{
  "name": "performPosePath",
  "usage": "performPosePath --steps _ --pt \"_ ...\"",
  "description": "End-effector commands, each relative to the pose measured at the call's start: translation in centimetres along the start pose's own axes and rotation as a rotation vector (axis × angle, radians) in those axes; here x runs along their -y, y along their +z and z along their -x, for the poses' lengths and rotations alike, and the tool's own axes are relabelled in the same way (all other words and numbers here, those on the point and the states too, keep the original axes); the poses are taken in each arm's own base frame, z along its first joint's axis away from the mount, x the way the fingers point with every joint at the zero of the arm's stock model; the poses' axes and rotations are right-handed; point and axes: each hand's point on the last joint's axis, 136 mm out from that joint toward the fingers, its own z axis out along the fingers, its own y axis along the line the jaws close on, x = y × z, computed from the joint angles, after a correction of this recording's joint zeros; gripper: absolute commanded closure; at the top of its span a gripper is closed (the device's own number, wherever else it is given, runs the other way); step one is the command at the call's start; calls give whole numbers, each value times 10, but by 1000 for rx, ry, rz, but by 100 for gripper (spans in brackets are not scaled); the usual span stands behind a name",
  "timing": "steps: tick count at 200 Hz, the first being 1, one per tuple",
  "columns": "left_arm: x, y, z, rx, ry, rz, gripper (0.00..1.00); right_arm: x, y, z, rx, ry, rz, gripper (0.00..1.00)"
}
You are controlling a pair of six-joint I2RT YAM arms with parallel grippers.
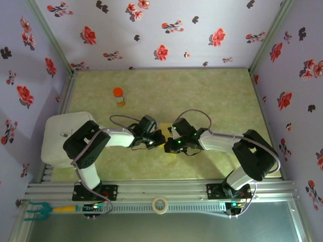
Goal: Fold a paper plane with a square sheet of paper (pick it up from the middle)
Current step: Third fold the triangle at the center of the table.
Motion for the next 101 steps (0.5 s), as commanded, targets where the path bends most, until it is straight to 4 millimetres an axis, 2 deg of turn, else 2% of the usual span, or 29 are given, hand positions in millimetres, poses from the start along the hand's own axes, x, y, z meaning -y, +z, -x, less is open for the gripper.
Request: performPosePath --steps 1,101 --pt "-29 5 -9 -23 -2 102 100 13 2 0 3 -5 -77 96" --pt "-29 5 -10 -26 0 102 100 29 8 -4 -8 24 -100 96"
